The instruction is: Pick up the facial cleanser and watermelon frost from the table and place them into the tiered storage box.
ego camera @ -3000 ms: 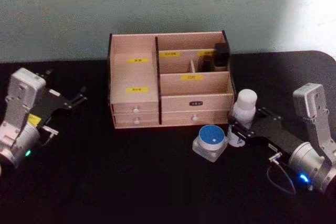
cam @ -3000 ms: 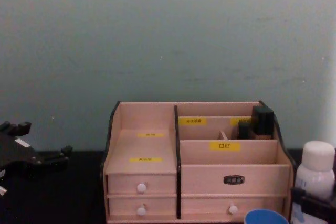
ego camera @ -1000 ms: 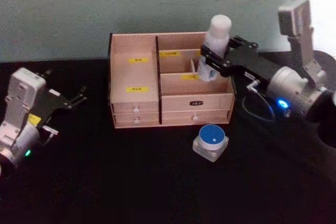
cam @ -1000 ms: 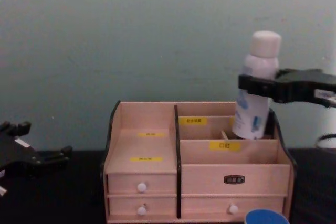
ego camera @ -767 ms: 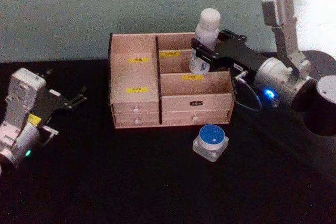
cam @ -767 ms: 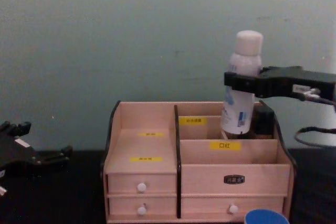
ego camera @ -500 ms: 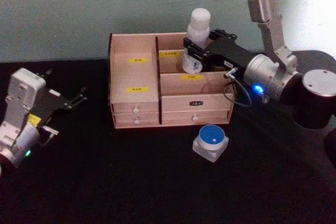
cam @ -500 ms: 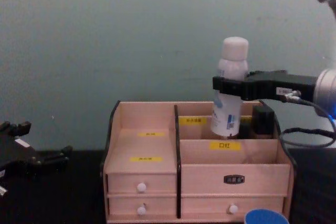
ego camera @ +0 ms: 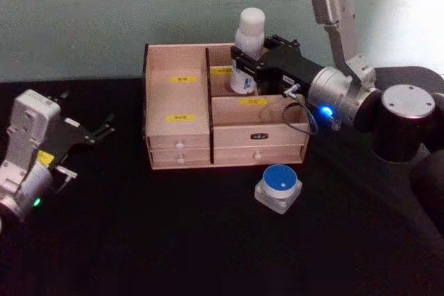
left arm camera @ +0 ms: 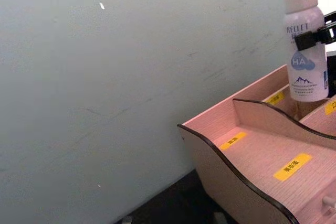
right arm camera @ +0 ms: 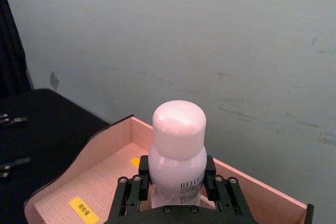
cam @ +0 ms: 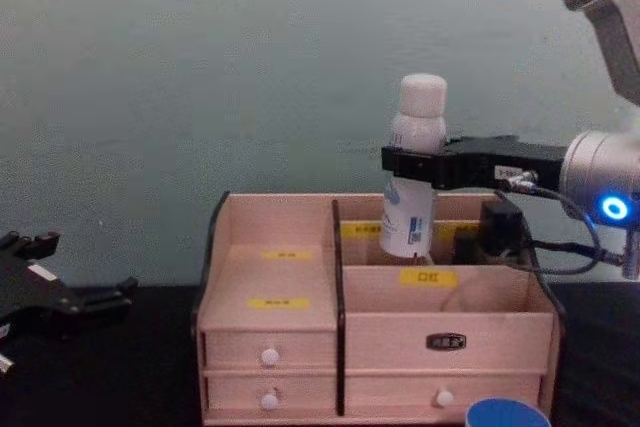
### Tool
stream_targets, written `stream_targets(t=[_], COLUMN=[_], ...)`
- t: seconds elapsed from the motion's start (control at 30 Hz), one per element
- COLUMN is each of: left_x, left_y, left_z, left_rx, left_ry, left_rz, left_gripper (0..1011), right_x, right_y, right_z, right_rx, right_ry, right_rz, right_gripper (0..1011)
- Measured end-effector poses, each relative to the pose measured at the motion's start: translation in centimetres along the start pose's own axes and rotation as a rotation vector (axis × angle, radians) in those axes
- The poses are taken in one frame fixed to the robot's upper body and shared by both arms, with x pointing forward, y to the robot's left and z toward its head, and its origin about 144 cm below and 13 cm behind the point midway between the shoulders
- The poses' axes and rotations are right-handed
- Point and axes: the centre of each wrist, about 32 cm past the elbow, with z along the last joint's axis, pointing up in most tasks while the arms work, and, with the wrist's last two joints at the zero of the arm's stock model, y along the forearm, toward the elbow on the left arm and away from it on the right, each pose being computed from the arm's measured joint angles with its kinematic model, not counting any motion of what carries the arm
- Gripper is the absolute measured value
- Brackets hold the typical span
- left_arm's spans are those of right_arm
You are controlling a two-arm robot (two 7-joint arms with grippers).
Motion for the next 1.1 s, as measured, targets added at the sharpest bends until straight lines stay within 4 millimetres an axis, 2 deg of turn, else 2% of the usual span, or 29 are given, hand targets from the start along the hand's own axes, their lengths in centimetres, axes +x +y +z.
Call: stream_targets(t=[0.67,1.1], left_x=[0.0,0.0], left_y=[0.0,0.0], left_z=[0.0,0.0], left_rx=[0.0,0.0], left_ry=[0.0,0.0], left_rz=[0.0,0.0], left_gripper=[1001,1001], right_x=[-0.1,-0.4], right_y=[1.4,1.9], right_z=[-0.8,-2.1], right_rx=[-0.006,-0.051], right_ry=[0.009,0.009], right_rz=[-0.004,-0.009], right_gripper=[596,596])
